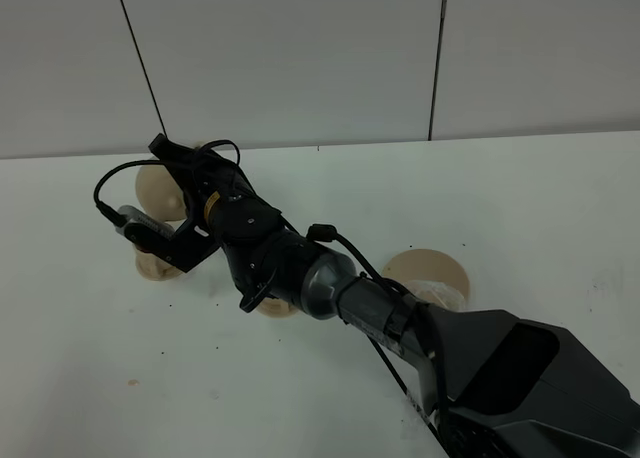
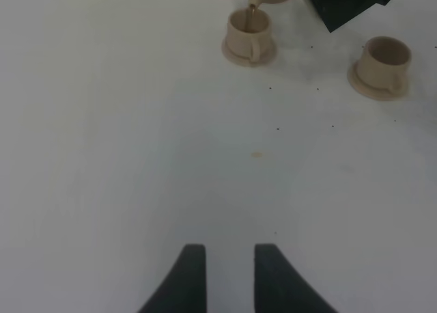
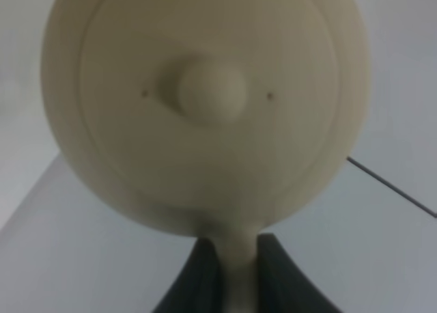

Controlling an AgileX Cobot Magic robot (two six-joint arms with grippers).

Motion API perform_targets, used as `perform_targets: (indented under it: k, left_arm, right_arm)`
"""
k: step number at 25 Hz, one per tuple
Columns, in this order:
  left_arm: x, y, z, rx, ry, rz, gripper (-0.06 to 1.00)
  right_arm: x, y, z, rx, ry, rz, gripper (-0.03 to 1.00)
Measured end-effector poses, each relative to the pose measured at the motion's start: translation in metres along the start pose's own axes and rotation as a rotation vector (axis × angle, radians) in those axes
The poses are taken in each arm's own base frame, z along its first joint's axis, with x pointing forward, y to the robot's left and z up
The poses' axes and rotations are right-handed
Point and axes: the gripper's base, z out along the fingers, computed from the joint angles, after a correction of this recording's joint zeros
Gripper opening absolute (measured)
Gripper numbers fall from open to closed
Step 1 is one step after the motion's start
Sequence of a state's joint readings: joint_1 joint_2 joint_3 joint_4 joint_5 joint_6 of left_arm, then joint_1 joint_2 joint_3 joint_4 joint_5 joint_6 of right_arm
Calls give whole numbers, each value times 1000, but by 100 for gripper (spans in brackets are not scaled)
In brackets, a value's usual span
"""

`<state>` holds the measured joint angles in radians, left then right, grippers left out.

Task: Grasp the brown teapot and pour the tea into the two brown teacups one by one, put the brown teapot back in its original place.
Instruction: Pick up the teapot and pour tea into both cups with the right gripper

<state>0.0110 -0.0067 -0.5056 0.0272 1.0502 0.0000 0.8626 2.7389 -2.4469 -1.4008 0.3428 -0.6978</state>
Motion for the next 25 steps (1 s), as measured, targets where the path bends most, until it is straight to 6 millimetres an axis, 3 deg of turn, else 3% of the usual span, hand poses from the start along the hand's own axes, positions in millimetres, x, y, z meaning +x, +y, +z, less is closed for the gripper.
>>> perform_targets:
  k: [25]
  left_arm:
    - [0,0,0,0,0,0,24]
  right_arm:
    - [-1,-2,0,19,3,-36,9]
